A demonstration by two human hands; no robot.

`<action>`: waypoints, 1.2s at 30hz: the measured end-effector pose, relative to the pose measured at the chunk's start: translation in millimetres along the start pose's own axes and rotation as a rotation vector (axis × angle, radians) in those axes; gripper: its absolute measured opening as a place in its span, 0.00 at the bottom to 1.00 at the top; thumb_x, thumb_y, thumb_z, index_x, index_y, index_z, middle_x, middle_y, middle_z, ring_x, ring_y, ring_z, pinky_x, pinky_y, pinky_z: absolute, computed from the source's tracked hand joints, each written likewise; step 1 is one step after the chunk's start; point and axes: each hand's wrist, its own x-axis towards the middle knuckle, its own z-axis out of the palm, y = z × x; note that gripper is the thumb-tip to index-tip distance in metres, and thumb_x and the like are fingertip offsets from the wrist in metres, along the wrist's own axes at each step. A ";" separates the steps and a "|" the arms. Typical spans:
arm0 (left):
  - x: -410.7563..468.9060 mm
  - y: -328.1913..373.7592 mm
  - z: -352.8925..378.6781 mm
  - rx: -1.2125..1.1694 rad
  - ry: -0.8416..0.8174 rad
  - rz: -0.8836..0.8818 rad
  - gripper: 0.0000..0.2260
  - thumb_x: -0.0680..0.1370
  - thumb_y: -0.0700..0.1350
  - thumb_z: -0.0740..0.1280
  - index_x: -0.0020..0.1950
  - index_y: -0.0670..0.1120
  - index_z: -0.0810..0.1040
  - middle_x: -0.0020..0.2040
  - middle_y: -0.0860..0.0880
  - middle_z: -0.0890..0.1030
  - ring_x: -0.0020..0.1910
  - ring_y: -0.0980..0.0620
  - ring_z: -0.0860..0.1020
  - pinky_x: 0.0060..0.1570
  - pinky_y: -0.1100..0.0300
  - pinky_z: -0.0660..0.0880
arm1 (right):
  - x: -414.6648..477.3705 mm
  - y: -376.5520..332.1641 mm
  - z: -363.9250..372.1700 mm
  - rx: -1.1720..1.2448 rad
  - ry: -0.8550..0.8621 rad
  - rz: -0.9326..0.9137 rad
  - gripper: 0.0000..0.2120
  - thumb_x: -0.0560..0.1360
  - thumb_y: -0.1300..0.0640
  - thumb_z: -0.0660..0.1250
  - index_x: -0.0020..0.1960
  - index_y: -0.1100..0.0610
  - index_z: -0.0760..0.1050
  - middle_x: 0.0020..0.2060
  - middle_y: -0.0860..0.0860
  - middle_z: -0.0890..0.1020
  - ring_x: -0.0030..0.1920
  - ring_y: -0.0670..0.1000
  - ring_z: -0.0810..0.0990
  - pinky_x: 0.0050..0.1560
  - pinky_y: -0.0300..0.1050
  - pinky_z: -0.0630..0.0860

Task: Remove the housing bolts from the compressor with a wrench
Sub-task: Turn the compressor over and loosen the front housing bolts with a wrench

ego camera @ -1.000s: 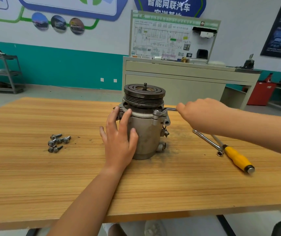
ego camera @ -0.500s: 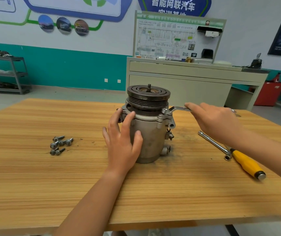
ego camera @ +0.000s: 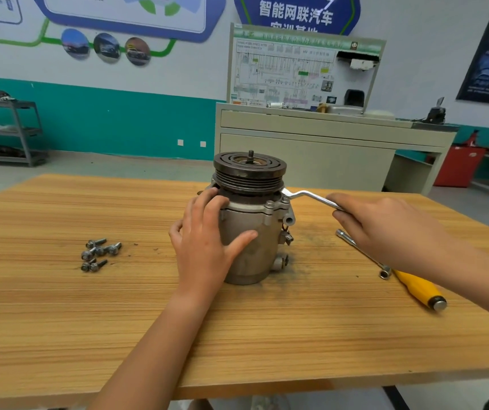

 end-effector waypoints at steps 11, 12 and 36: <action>-7.0 25.3 18.1 0.133 0.107 -0.109 0.26 0.67 0.52 0.76 0.60 0.43 0.75 0.66 0.43 0.73 0.67 0.39 0.69 0.54 0.39 0.66 | 11.6 -6.3 -6.7 -0.116 -0.085 0.100 0.15 0.80 0.47 0.48 0.62 0.49 0.67 0.31 0.46 0.71 0.30 0.47 0.70 0.33 0.45 0.75; -6.7 25.2 19.2 0.140 0.112 -0.109 0.26 0.67 0.52 0.76 0.60 0.43 0.75 0.66 0.43 0.73 0.66 0.39 0.69 0.53 0.39 0.66 | 13.4 -6.1 -6.9 -0.133 -0.096 0.118 0.15 0.80 0.48 0.48 0.61 0.49 0.68 0.31 0.47 0.71 0.30 0.48 0.70 0.34 0.46 0.75; -13.4 16.6 15.9 -0.102 0.122 -0.139 0.24 0.73 0.52 0.59 0.67 0.42 0.71 0.70 0.44 0.67 0.69 0.45 0.65 0.62 0.32 0.60 | 18.7 -74.1 -38.9 -0.559 -0.376 -0.021 0.27 0.76 0.71 0.54 0.72 0.71 0.48 0.33 0.56 0.71 0.27 0.53 0.63 0.21 0.42 0.56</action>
